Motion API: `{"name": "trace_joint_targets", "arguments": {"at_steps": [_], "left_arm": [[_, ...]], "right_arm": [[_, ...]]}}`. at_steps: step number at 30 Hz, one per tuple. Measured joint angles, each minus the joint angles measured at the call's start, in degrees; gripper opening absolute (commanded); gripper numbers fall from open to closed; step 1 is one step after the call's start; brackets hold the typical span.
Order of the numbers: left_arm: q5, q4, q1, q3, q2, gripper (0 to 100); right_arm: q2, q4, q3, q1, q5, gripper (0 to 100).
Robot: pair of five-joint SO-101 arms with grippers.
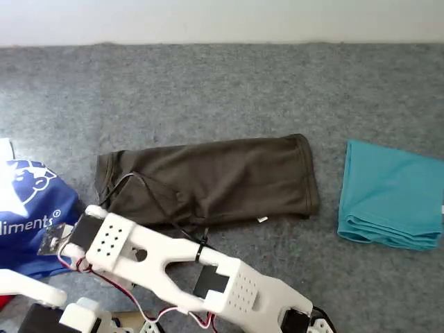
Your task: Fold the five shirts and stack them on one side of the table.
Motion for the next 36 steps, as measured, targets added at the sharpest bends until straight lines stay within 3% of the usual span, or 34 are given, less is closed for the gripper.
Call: {"name": "trace_joint_targets", "arguments": {"at_steps": [8, 16, 36], "left_arm": [[0.00, 0.00, 0.00, 0.00, 0.00, 2], [0.00, 0.00, 0.00, 0.00, 0.00, 2], [0.00, 0.00, 0.00, 0.00, 0.00, 2]], "right_arm": [[7.30, -0.79, 0.09, -0.44, -0.09, 27.9], [8.70, -2.81, -0.62, 1.93, 0.70, 0.6], [6.42, 0.09, -14.59, 13.89, 5.10, 0.9]]}}
